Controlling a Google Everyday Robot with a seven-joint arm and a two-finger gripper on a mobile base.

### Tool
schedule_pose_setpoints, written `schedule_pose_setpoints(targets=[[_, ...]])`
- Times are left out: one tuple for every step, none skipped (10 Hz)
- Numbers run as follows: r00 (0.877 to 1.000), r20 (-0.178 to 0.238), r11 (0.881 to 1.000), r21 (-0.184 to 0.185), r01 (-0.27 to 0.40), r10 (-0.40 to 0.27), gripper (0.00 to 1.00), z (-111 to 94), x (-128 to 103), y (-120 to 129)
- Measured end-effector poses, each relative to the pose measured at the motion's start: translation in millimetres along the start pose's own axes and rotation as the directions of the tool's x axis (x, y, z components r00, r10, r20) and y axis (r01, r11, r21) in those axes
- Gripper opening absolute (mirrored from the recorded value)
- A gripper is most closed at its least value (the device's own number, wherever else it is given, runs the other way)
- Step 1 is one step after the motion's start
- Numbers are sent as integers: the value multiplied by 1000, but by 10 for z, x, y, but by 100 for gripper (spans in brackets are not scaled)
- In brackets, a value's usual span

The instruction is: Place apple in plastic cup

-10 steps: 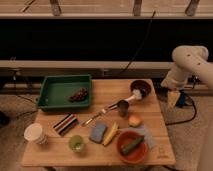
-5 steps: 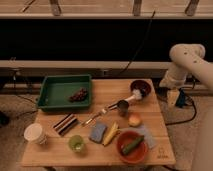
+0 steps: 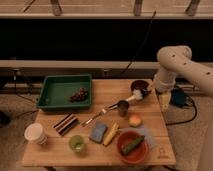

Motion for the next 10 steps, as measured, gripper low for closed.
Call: schedule_pose_setpoints(targets=[[1000, -1, 1000, -2, 21, -21, 80, 8, -59, 40], [999, 2, 999, 2, 52, -52, 80, 63, -156, 60], [996, 8, 996, 15, 88, -88, 80, 167, -267, 42], [994, 15, 994, 26, 106, -106, 80, 238, -333, 46], [993, 19, 993, 34, 114, -115, 80, 287, -352, 77], [992, 27, 992, 42, 121, -123, 80, 372, -372, 110], [991, 35, 991, 51, 126, -128, 80, 422, -394, 96], [991, 39, 990, 55, 127, -130, 80, 454, -405, 72], [991, 47, 991, 55, 122, -125, 80, 506, -399, 51], [992, 52, 992, 53, 116, -119, 80, 548, -383, 35]])
